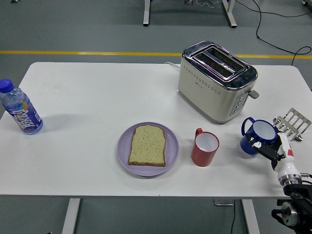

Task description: Pick up the cup,pour liquid into bread,place the cup on the desk

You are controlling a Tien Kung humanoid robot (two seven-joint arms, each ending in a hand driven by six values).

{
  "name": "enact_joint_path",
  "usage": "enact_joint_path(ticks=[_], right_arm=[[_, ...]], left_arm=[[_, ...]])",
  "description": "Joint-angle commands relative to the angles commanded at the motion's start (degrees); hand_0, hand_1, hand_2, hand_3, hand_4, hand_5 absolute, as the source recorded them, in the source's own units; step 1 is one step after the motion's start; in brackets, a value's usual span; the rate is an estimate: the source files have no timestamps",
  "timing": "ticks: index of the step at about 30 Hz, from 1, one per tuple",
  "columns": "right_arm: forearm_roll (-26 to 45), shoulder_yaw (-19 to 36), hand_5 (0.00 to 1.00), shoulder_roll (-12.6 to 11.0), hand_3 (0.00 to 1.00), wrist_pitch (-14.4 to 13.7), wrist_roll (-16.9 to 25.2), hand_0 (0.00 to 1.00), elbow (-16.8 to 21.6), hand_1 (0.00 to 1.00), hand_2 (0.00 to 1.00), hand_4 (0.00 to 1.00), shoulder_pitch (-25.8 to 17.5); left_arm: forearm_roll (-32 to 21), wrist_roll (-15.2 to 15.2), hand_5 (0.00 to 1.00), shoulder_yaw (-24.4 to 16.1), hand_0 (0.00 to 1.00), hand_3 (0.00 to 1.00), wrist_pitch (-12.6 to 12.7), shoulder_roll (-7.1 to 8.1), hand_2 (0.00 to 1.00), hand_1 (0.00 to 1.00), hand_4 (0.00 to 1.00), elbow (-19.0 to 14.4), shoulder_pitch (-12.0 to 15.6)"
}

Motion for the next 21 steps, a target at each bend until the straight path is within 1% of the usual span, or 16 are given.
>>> enact_joint_path(ticks=[4,12,15,21], right_arm=[[-0.8,0.6,0.002,-0.8,0.536,-1.4,-0.9,0.455,2.3,0.432,0.524,0.73,-0.5],[0.4,1.3,0.002,-2.9,0.52,-3.6,-1.2,0.447,6.7,0.418,0.528,0.729,-1.0],[0.6,1.6,0.002,-3.6,0.52,-4.8,-1.9,0.447,8.7,0.418,0.528,0.729,-1.3],[0.2,2.1,0.002,-4.4,0.517,-5.3,-5.5,0.448,12.3,0.408,0.524,0.728,-1.6]], left_arm=[[0.2,0.0,0.998,-0.2,0.69,0.611,0.1,0.0,0.773,0.756,0.396,0.0,0.0],[0.8,0.2,0.998,-0.5,0.69,0.611,0.2,0.1,0.773,0.756,0.396,0.0,0.1],[0.9,0.2,0.998,-0.5,0.69,0.611,0.2,0.12,0.773,0.756,0.396,0.0,0.2],[1.2,0.2,0.998,-0.8,0.69,0.611,0.2,0.13,0.773,0.756,0.396,0.0,0.3]])
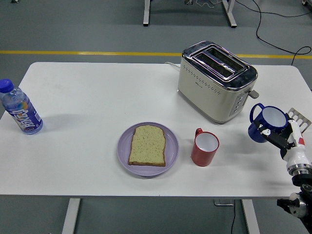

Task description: Pick up the cup,pour liquid into bread,place the cup on the desk

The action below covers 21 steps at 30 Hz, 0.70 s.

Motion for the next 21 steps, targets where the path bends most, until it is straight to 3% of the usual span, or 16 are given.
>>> enact_joint_path(ticks=[8,15,21], right_arm=[[-1.3,-0.1,0.002,-0.5,0.518,-1.7,-3.6,0.446,3.9,0.407,0.522,0.725,0.0],[-5.8,-0.3,0.002,-1.5,0.52,-2.9,-10.2,0.443,8.0,0.404,0.52,0.718,0.6],[-9.4,-0.7,0.002,-2.2,0.523,-3.9,-13.0,0.441,10.7,0.403,0.52,0.715,1.5]], left_arm=[[-0.5,-0.2,0.998,0.3,0.69,0.611,-0.1,0.02,0.773,0.756,0.396,0.1,-0.1],[-1.5,-0.6,0.998,0.7,0.69,0.611,-0.2,0.07,0.773,0.756,0.396,0.1,-0.3],[-1.6,-0.6,0.998,0.7,0.69,0.611,-0.2,0.06,0.773,0.756,0.396,0.2,-0.3]])
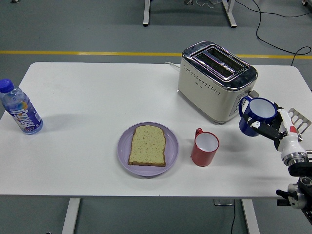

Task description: Pick up the cup,pour liquid into bread,place the cup on the desk

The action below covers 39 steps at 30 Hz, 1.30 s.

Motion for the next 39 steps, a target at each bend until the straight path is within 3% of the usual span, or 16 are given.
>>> enact_joint_path(ticks=[21,39], right_arm=[[-1.8,-2.0,0.002,1.1,0.521,0.2,-4.2,0.429,1.8,0.393,0.517,0.701,5.5],[-0.1,-10.7,0.002,2.6,0.521,0.0,-4.9,0.429,1.4,0.389,0.515,0.696,14.1]], left_arm=[[-0.5,-0.1,0.998,0.2,0.69,0.611,0.0,0.14,0.773,0.756,0.396,0.0,-0.3],[-1.0,-0.3,0.998,0.5,0.69,0.611,0.1,0.12,0.773,0.756,0.396,-0.1,-0.2]])
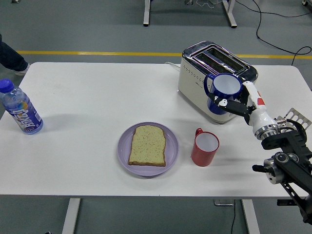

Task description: Pick up the cup,pour liquid into bread,place the cup on the desk

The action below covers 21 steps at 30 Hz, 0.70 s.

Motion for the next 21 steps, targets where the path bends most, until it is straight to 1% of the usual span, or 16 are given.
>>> enact_joint_path(ticks=[15,21], right_arm=[[1.3,-6.8,0.002,2.3,0.524,0.3,0.1,0.418,-0.2,0.385,0.516,0.696,4.0],[1.8,-9.1,0.002,3.4,0.524,0.3,0.3,0.418,-0.9,0.385,0.516,0.696,5.7]], left_arm=[[-0.3,0.0,0.998,0.1,0.69,0.611,0.1,0.0,0.773,0.756,0.396,-0.1,0.1],[-0.1,0.0,0.998,0.0,0.69,0.611,0.2,0.02,0.773,0.756,0.396,-0.1,0.0]])
